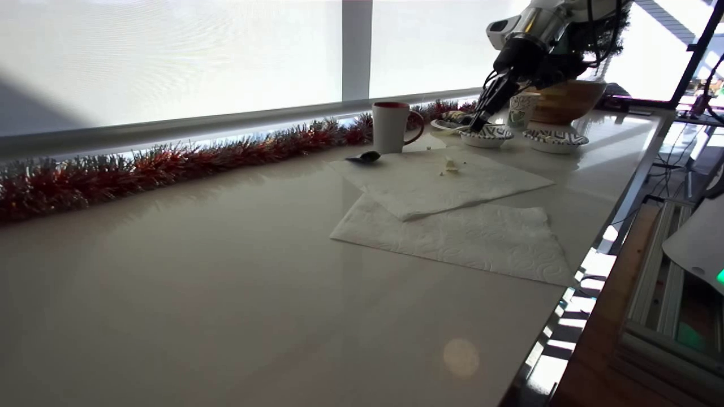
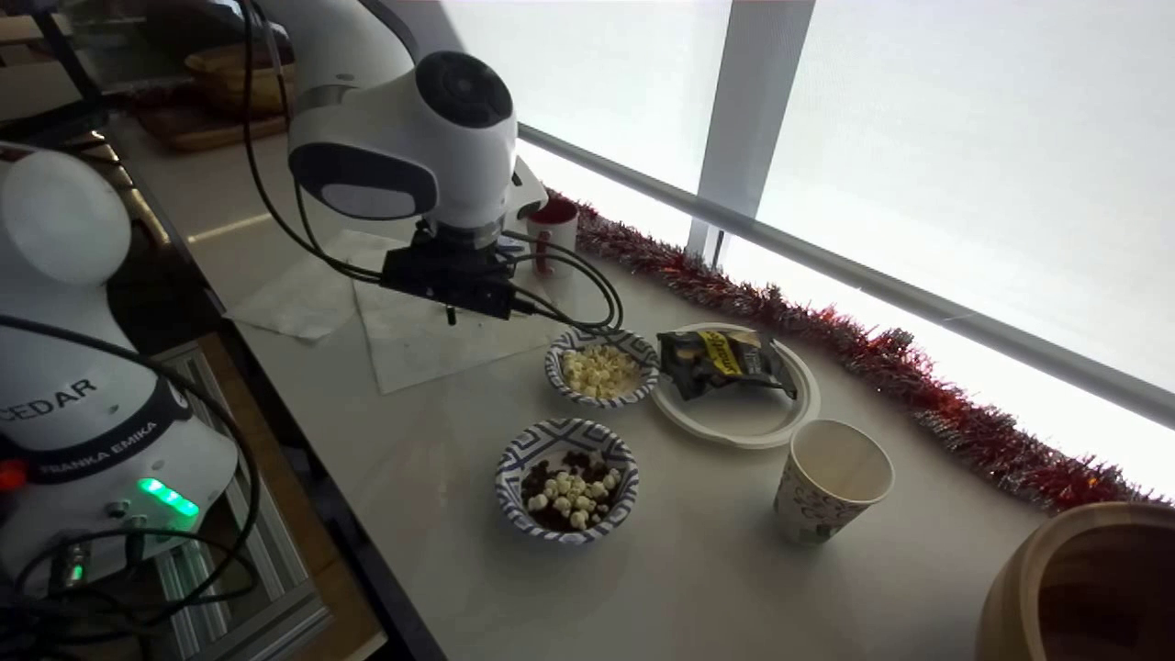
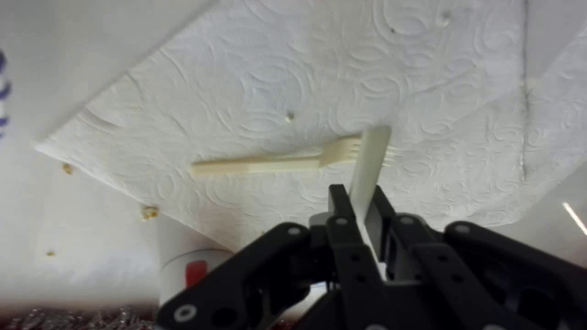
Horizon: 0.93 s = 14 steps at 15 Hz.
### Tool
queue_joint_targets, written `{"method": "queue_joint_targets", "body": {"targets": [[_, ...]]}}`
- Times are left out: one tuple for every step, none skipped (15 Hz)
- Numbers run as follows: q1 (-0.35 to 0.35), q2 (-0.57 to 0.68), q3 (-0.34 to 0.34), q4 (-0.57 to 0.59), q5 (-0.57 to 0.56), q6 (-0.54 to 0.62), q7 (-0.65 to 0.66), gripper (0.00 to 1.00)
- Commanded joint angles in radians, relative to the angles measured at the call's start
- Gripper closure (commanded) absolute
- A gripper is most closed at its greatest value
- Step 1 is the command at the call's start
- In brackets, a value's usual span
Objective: Use the spoon to shift some of the black and white cereal to the other bowl
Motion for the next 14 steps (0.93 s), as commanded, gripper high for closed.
{"method": "queue_joint_targets", "body": {"targets": [[-0.277,0.055,0.227,0.0,-0.131,-0.049,0.211,0.97],[-0.359,0.052,0.287,0.0,-0.192,-0.065,0.281,0.97],[-0.438,0.042,0.344,0.0,-0.258,-0.075,0.353,0.97],[-0.516,0.019,0.396,0.0,-0.324,-0.095,0.422,0.97],[-0.596,-0.012,0.45,0.001,-0.393,-0.133,0.495,0.97],[-0.675,-0.045,0.501,0.003,-0.445,-0.175,0.549,0.97],[-0.733,-0.081,0.534,0.007,-0.478,-0.217,0.588,0.97],[-0.831,-0.104,0.618,0.006,-0.465,-0.263,0.594,0.97],[-0.906,-0.157,0.666,-0.022,-0.474,-0.3,0.614,0.97],[-0.977,-0.175,0.718,-0.02,-0.438,-0.344,0.595,0.97],[-1.016,-0.195,0.738,0.009,-0.414,-0.403,0.574,0.97],[-1.066,-0.216,0.754,0.009,-0.398,-0.438,0.562,0.97],[-1.037,-0.127,0.764,0.011,-0.385,-0.36,0.535,0.97],[-1.068,-0.15,0.776,0.011,-0.387,-0.375,0.527,0.87]]}}
